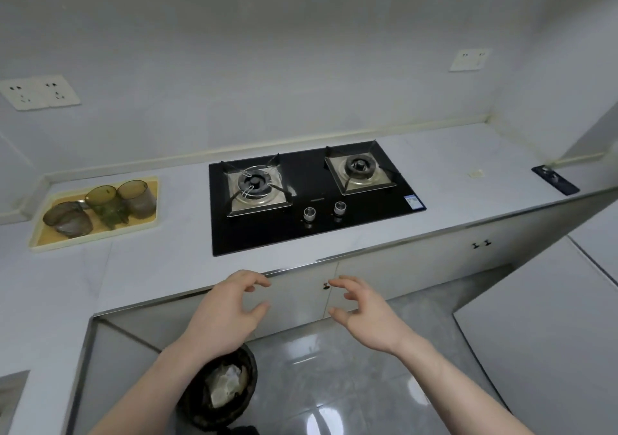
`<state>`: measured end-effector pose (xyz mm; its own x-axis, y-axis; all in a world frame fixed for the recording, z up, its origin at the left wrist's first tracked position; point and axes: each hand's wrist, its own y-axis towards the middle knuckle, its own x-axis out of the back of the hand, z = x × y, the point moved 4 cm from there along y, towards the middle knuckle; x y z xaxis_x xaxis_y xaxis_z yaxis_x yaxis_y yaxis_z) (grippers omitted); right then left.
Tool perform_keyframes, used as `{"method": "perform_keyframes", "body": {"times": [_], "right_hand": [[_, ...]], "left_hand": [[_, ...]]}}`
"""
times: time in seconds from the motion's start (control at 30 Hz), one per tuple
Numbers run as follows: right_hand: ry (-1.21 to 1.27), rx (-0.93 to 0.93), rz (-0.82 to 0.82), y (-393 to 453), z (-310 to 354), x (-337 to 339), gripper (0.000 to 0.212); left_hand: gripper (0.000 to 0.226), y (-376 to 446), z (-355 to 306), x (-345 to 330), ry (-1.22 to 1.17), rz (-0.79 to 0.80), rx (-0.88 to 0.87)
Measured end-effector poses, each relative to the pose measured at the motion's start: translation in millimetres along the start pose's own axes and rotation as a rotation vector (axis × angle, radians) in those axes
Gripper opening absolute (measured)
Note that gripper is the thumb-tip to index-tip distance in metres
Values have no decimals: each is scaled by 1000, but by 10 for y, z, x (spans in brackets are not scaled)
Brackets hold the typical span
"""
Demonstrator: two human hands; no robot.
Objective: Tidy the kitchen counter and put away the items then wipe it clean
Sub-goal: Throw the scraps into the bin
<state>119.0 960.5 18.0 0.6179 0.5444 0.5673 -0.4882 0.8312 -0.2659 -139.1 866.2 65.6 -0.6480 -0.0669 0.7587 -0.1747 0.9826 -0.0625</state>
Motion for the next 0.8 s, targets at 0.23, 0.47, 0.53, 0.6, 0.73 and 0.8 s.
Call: {"method": "perform_keyframes", "body": {"times": [0.23, 0.47, 0.53, 0.6, 0.73, 0.8], "right_hand": [[33, -16, -63, -56, -318, 573, 53], [5, -48, -96, 234, -652, 1135, 53], [-14, -59, -115, 404, -751, 1376, 52], [-41, -68, -129, 565, -842, 1627, 51], [-89, -117, -156, 863, -1060, 2128, 53], [-110, -134, -173, 1009, -1167, 2360, 52]], "left_hand": [[29, 285, -473, -239, 38, 39, -75], [28, 990, -756, -454, 53, 73, -89], [28, 1298, -858, -552, 32, 75, -104], [30, 1576, -981, -640, 16, 79, -115], [32, 2049, -1220, -763, 22, 105, -140], [33, 2265, -1293, -800, 42, 110, -143]]}}
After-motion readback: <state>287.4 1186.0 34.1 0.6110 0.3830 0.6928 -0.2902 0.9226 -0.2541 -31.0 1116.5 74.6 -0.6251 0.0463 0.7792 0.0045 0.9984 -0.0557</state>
